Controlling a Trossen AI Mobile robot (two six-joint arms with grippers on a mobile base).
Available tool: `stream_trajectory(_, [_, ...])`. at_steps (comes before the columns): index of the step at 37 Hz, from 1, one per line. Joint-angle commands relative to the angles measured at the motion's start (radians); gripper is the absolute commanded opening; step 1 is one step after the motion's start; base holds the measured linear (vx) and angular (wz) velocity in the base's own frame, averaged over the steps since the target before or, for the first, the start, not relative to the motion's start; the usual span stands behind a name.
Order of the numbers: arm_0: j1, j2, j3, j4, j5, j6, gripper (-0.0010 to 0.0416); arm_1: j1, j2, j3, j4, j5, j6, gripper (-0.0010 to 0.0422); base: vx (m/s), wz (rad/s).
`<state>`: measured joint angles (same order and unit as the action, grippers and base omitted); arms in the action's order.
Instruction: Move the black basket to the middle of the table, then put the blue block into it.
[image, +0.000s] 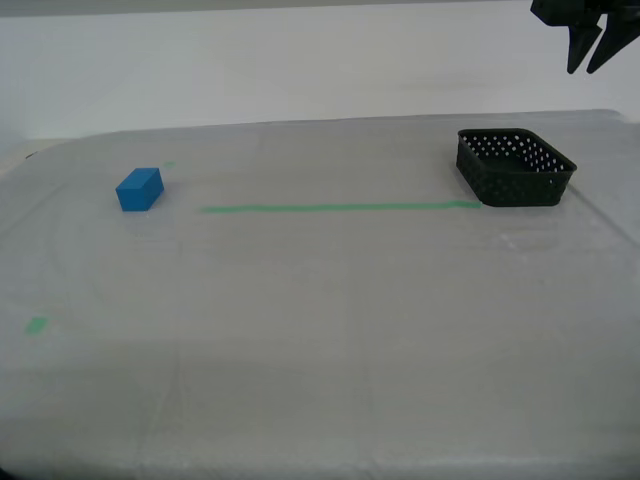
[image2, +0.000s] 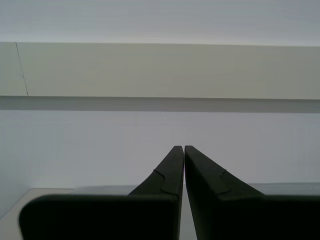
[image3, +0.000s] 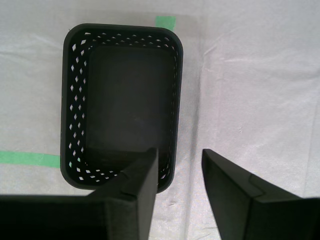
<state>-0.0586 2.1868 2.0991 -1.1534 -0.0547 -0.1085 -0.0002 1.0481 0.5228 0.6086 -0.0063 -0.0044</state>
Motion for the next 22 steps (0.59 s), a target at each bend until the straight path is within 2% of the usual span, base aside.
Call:
stream_trajectory(1, [0.0,0.0,0.0,0.002,0.005,0.001,0.0168,0.0,0.0,0.0,0.005,-0.001,0.002,0.0,0.0,0.0])
stream_trajectory(15, [0.0,0.0,0.0,0.005,0.015,0.0,0.0354,0.0,0.0,0.0,0.005,-0.001,0.002,0.0,0.0,0.0])
stream_trajectory(19, [0.0,0.0,0.0,0.005,0.016,0.0,0.0393,0.0,0.0,0.0,0.005,-0.001,0.002,0.0,0.0,0.0])
stream_trajectory(22, [0.0,0.0,0.0,0.006,0.027,-0.001,0.0402,0.0,0.0,0.0,0.005,-0.001,0.002,0.0,0.0,0.0])
